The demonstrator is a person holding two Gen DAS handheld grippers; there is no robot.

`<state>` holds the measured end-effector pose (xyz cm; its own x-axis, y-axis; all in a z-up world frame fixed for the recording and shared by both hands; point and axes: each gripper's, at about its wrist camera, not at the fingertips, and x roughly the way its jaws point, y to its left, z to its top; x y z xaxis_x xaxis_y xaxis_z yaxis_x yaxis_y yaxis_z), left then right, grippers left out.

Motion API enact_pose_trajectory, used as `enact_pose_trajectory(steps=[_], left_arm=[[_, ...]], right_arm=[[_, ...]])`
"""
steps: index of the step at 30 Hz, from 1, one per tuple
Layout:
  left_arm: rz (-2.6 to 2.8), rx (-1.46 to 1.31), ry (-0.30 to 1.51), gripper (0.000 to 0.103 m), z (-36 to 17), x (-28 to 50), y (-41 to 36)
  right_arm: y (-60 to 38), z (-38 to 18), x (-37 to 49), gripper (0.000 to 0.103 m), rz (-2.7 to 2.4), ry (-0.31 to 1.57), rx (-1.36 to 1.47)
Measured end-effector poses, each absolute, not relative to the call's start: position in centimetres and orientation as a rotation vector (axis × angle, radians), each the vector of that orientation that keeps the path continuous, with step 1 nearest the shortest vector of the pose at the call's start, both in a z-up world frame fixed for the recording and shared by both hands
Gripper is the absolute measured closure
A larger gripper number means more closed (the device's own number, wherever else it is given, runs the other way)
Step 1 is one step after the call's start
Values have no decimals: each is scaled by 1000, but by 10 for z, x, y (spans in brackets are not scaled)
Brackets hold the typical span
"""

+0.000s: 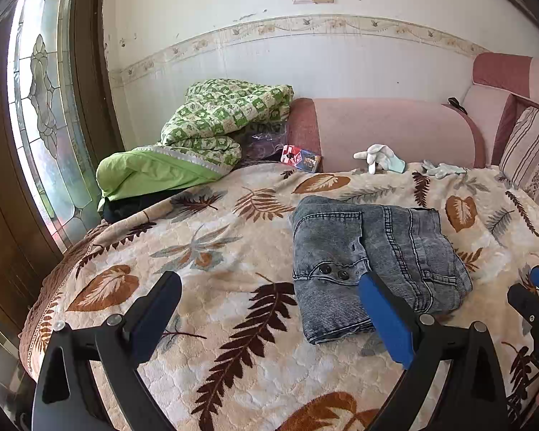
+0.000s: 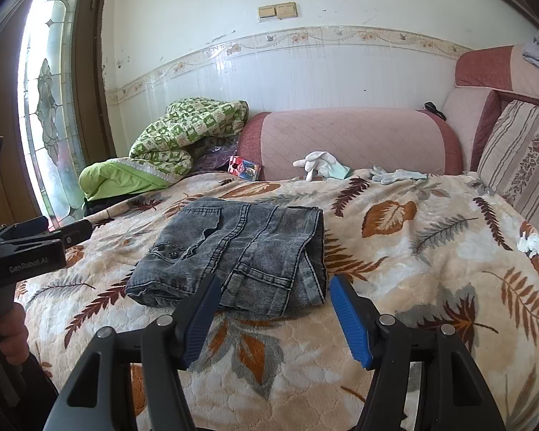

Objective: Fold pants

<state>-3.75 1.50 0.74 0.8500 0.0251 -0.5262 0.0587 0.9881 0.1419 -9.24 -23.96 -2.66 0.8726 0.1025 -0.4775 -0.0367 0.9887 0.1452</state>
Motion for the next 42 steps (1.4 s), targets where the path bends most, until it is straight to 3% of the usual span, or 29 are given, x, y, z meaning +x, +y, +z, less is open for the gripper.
enact_pose_trajectory(steps=[42], left_arm=[[-48,139,530,4,11,-47,14]], right_arm=[[-236,-29,-91,36,84,510,127]])
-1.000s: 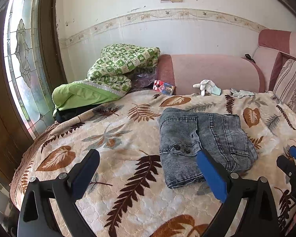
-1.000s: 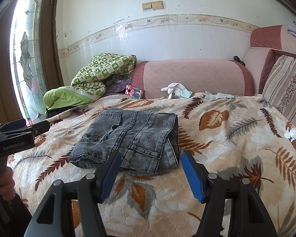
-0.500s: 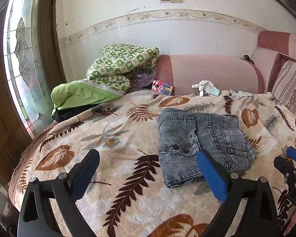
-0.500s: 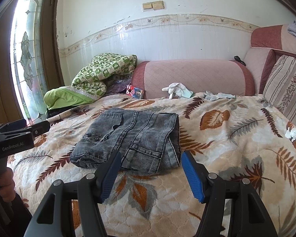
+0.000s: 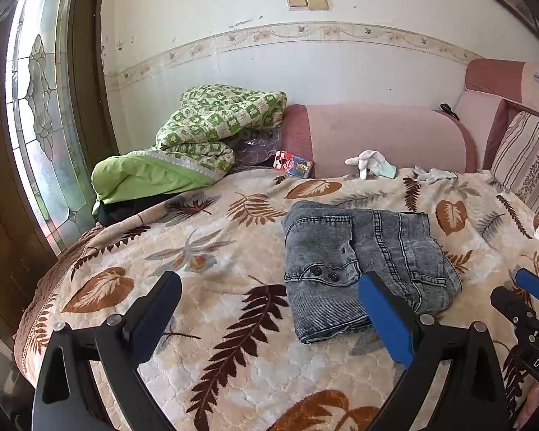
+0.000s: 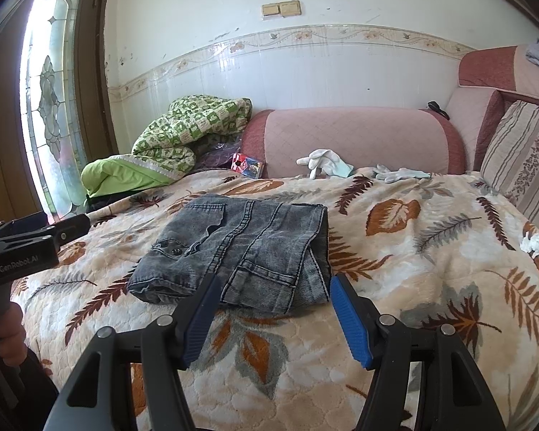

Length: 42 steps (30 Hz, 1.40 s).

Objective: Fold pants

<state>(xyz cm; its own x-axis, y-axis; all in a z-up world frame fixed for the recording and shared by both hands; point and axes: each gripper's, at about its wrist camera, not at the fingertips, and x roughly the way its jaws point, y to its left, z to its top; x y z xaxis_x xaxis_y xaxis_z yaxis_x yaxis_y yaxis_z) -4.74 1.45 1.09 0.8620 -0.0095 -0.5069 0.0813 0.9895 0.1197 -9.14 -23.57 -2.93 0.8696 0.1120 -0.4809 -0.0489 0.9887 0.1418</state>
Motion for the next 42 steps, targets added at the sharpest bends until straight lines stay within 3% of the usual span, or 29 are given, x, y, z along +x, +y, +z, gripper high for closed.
enact_pose_trajectory(steps=[42], left_arm=[[-87,137,498,4,17,-60,10]], right_arm=[[-235,-29,-92,36,92,501,107]])
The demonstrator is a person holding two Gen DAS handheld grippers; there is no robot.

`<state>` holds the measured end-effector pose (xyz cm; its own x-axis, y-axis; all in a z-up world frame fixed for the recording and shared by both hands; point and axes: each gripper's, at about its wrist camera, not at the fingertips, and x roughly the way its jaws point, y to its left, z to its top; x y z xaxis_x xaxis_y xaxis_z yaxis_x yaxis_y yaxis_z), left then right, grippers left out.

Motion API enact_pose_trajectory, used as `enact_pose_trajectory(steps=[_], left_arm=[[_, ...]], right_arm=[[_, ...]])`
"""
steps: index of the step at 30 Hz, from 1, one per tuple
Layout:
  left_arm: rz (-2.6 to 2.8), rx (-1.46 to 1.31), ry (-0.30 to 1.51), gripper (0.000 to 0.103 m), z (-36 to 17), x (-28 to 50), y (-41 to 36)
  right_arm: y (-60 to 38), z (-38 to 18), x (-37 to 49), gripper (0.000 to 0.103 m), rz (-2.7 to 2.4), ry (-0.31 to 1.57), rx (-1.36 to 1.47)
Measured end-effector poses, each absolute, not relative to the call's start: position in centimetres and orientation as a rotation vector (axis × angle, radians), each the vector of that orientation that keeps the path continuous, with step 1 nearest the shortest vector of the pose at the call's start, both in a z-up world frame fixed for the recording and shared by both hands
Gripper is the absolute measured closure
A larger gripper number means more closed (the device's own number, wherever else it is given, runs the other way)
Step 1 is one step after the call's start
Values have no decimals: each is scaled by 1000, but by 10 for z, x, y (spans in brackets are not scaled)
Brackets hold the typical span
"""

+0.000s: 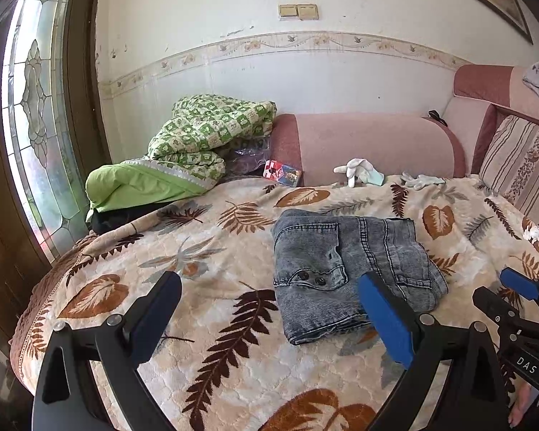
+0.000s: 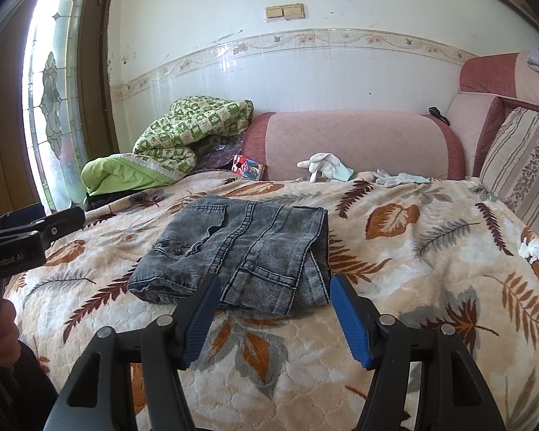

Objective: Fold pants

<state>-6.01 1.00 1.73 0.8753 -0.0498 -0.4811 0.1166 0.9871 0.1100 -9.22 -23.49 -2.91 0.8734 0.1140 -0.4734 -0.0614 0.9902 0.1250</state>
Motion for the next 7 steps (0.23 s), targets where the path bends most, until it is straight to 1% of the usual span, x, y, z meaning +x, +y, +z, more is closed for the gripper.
enact_pose_trajectory(steps=[7], left_arm=[[-106,112,523,4,14,-56,13]], right_arm=[[-234,-29,-91,36,95,505,102]])
